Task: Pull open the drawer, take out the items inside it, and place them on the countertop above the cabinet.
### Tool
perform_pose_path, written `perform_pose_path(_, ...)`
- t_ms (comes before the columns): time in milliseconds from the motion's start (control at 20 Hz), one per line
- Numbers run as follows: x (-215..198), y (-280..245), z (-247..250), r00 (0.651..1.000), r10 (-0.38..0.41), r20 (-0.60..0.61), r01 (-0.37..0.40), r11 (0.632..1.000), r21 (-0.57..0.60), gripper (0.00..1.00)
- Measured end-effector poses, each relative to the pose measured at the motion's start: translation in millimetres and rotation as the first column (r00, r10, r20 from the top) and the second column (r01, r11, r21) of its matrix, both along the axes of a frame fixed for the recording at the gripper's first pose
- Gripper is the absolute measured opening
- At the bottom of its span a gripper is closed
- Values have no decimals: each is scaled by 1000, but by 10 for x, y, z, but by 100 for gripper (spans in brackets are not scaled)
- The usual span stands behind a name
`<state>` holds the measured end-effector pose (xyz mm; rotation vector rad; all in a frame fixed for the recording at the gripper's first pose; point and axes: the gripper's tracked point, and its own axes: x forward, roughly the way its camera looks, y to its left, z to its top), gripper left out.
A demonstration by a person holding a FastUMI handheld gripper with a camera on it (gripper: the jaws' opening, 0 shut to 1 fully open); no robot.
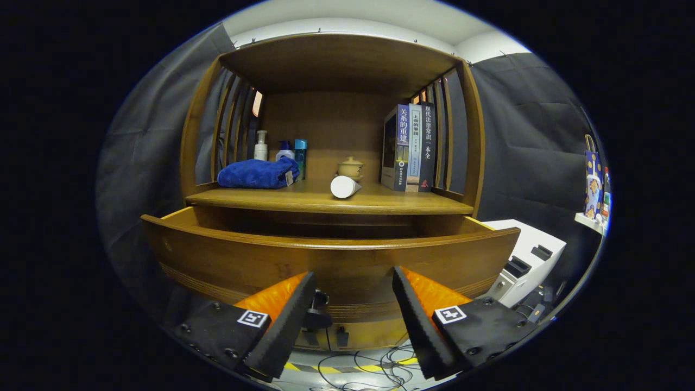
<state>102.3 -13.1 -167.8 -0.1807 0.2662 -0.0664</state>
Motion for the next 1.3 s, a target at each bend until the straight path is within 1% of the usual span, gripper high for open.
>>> perform_pose_path(200,238,0,-12,1000,7,-5,-7,1000,-16,96)
perform_pose_path(550,635,17,-49,1000,3,6,-3,1000,2,96)
perform_pose_path(1050,929,20,-76,1000,6,-9,-5,999,33,96)
perform_pose_path(1300,954,48,-97,1000,23,-12,-22,999,47,96)
